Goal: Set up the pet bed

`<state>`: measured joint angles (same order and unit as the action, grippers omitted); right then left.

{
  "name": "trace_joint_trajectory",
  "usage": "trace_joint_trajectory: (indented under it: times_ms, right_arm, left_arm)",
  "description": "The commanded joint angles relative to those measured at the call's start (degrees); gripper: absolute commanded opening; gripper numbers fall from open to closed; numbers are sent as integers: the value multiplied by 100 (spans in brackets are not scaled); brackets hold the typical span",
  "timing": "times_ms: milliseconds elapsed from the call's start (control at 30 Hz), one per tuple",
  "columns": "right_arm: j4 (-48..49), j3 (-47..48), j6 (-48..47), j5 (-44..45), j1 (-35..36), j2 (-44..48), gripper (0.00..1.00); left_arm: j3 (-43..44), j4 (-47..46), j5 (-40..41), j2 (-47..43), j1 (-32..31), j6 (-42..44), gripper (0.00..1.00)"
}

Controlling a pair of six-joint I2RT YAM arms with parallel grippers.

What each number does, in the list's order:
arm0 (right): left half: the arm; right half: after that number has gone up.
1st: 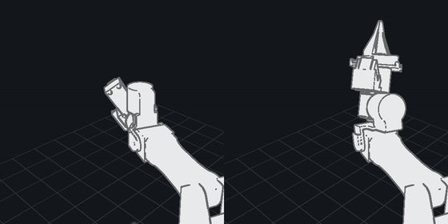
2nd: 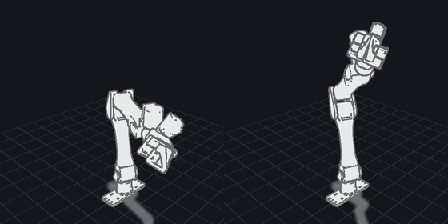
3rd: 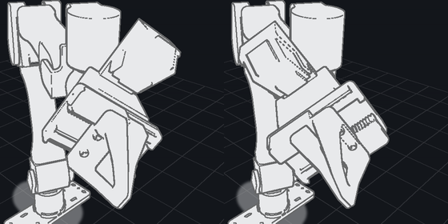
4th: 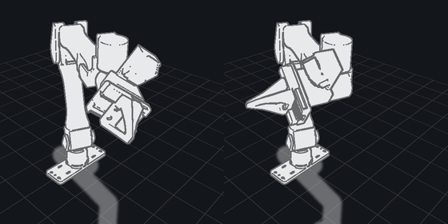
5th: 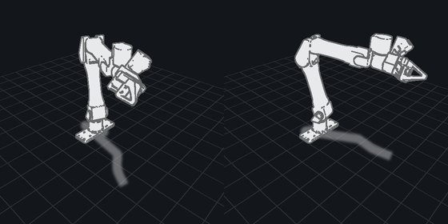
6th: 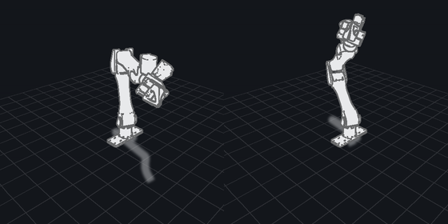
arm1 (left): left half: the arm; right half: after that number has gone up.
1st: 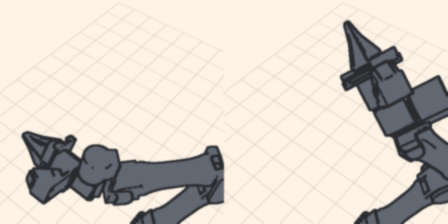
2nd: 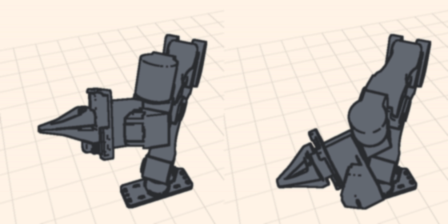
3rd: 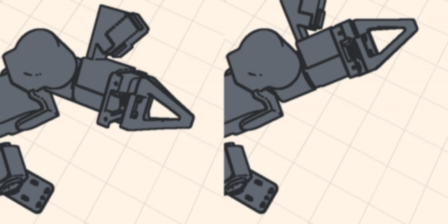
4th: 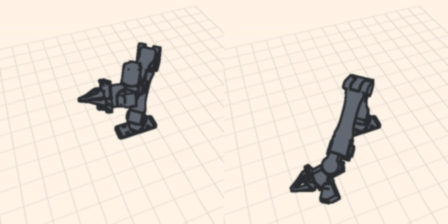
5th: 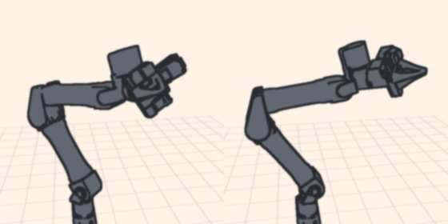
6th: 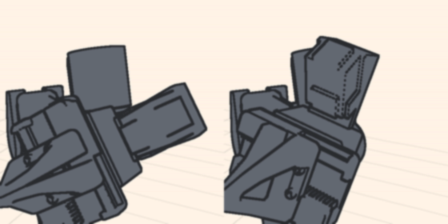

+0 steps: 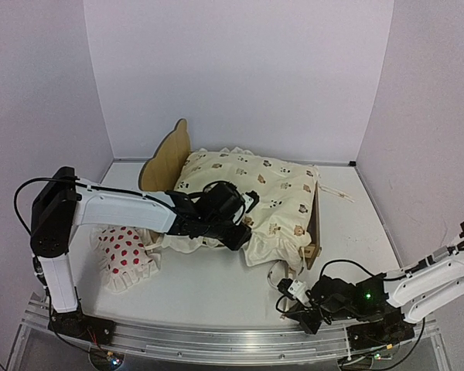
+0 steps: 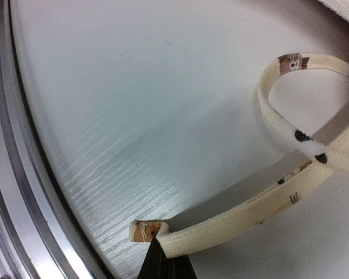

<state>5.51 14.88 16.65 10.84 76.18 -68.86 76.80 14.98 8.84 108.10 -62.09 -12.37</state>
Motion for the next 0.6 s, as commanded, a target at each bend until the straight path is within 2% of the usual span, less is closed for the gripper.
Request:
trace_joint_trajectory:
  times_ms: [0,300,433,567]
  right_arm:
    - [814,-119,-83,472,32,-381,0]
    - [1119,-224,-4,802,35,-620,0]
    - [1119,-430,45,874,35,-237,9]
    - [1103,-702,75,915,32,429,21]
  left_arm:
    - [229,12,261,184,224,68,45]
    - [-474,182,14,-493,167,-213,44]
    - [-617,249,-370,-775,52,-249,44]
    - [-628,382,-423,-933,-161,-271,44]
